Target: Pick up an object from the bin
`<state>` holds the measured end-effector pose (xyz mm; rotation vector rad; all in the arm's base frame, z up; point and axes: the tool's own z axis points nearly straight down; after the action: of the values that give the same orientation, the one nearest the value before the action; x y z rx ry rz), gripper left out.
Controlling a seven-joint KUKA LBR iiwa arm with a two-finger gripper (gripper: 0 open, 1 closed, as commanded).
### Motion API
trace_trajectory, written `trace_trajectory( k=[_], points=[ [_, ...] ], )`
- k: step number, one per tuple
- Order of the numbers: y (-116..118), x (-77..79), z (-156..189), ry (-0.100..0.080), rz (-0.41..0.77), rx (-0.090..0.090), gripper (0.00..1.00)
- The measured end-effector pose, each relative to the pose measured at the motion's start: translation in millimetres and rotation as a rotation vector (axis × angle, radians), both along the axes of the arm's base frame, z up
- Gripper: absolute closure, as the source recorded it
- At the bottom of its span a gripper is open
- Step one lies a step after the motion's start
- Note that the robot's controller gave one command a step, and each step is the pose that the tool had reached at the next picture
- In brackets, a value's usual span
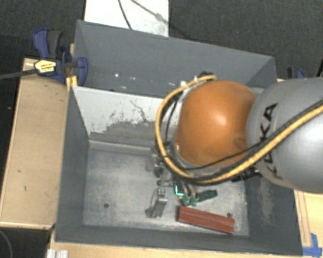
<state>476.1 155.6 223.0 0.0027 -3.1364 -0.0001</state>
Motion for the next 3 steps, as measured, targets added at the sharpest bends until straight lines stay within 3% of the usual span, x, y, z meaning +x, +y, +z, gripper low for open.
trace_trajectory(
  k=[1, 2, 3],
  points=[
    [-1, 1.8, 3, -0.007, -0.004, 0.001, 0.0],
    [-71, 26.5, -76, -0.011, -0.101, 0.002, 0.0],
    [-101, 49.9, -76, -0.006, 0.147, 0.001, 0.0]
  ],
)
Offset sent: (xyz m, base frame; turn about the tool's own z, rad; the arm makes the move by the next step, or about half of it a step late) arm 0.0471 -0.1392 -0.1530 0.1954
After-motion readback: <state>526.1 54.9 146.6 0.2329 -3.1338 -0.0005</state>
